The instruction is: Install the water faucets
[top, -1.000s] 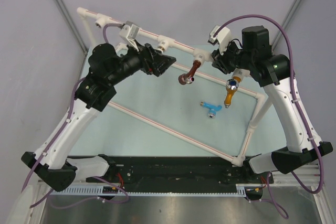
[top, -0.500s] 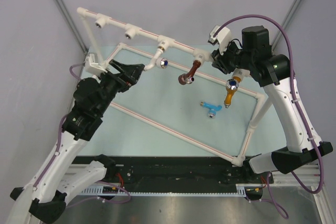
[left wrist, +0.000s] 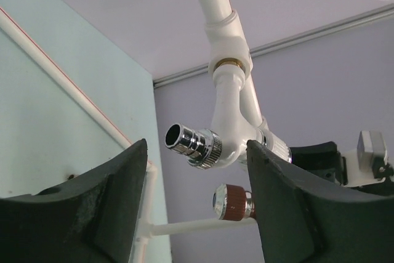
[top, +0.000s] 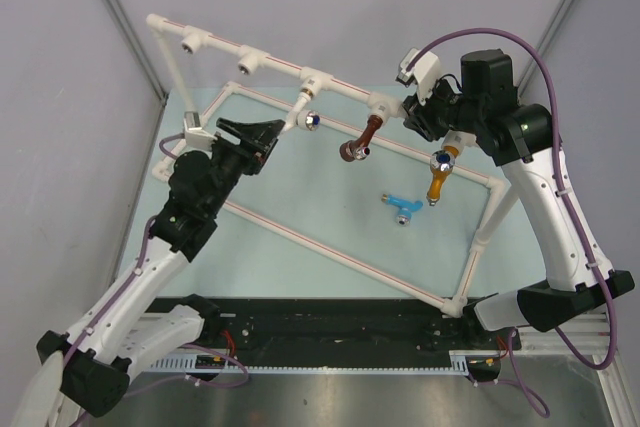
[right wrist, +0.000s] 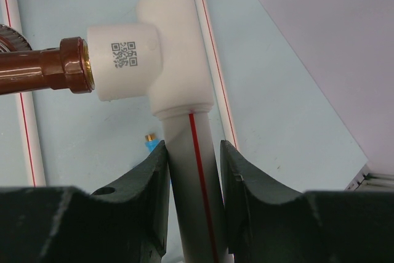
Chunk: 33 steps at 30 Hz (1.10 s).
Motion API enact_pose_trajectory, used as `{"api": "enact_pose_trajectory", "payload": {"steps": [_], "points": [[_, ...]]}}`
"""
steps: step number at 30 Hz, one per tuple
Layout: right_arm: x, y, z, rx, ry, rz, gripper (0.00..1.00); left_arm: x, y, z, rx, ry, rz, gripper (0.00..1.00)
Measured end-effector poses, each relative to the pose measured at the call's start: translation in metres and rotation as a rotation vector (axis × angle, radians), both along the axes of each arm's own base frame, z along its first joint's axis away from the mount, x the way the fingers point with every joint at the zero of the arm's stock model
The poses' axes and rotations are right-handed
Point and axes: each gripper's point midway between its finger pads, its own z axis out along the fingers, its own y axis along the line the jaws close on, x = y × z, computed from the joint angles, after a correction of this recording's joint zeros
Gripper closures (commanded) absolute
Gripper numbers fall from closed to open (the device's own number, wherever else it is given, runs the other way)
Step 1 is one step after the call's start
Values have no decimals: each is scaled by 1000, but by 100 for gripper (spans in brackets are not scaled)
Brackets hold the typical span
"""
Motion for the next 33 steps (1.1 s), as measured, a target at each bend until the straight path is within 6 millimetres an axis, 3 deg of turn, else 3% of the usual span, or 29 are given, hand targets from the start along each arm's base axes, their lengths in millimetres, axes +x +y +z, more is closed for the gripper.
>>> {"api": "enact_pose_trajectory", "payload": {"steps": [3, 6, 8, 9, 12, 20, 33], "points": [[0, 0, 0, 0, -1, 0, 100, 4, -2, -1, -54, 7, 0, 39], [0, 0, 0, 1, -2, 0, 100, 8, -5, 1, -89, 7, -2, 54], [0, 0, 0, 1, -2, 0, 100, 8, -5, 5, -109, 0, -2, 68], [0, 0, 0, 0, -2, 0, 100, 9, -5, 7, -117, -4, -1, 80], [0, 0, 1, 0, -4, -1, 100, 10, -1, 15, -132, -33, 12, 99], [0, 1, 0, 0, -4, 2, 100, 9, 2, 24, 52, -127, 19, 100], [1, 2, 1, 1, -8, 2, 100, 7, -7, 34, 839, -486, -121, 100]]}}
